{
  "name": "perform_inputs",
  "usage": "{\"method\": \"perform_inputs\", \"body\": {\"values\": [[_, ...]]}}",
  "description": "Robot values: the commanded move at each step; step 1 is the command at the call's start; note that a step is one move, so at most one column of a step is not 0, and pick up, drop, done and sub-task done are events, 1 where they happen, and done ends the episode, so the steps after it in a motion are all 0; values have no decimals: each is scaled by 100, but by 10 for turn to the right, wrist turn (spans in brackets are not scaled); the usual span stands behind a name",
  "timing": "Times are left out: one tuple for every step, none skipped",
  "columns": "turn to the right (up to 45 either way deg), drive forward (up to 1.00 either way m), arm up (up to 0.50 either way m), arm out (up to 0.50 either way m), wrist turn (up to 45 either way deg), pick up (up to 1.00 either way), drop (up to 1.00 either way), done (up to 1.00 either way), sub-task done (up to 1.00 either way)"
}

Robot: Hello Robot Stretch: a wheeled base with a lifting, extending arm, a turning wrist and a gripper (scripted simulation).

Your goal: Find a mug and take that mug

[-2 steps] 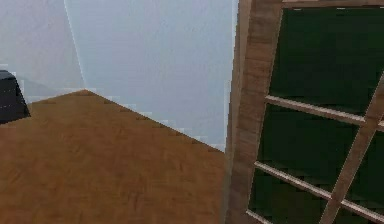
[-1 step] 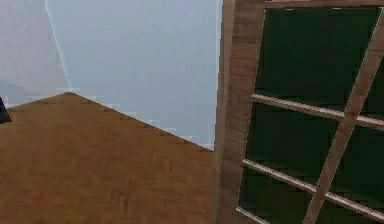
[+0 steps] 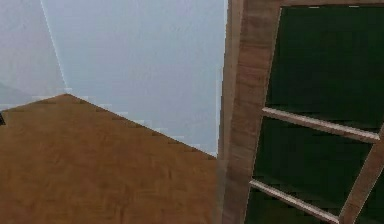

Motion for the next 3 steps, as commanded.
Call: {"method": "perform_inputs", "body": {"values": [[-360,0,0,0,0,0,0,0,0],[0,50,0,0,0,0,0,0,0],[-450,0,0,0,0,0,0,0,0]]}}
